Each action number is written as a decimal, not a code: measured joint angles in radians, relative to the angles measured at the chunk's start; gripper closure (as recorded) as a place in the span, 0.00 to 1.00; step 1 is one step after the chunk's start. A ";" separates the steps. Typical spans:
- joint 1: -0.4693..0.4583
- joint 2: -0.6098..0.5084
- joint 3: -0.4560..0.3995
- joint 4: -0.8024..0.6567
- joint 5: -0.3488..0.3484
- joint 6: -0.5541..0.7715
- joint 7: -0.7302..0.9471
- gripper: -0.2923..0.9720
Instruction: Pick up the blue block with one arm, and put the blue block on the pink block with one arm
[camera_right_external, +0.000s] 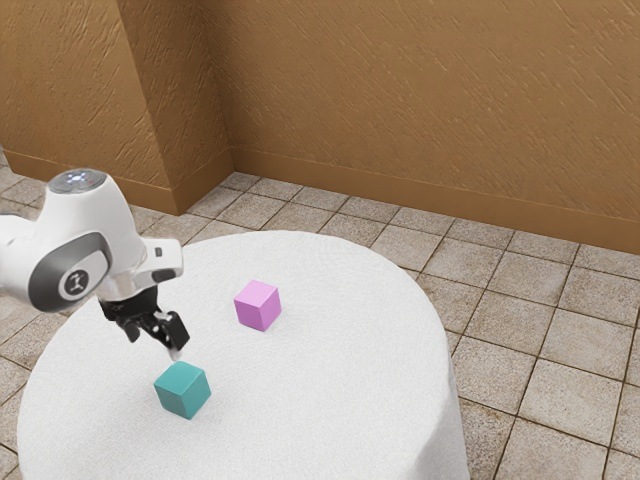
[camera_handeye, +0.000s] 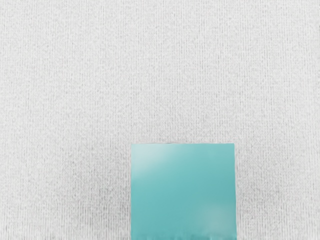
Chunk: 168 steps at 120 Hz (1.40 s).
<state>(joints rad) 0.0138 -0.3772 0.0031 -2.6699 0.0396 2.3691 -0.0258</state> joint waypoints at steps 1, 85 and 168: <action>0.000 0.000 0.000 -0.003 -0.002 -0.001 -0.002 0.23; 0.000 0.119 -0.012 -0.030 -0.026 0.140 0.151 0.23; 0.000 0.152 -0.023 -0.055 -0.038 0.227 0.224 0.23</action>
<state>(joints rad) 0.0138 -0.2248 -0.0198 -2.7246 0.0019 2.5957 0.1984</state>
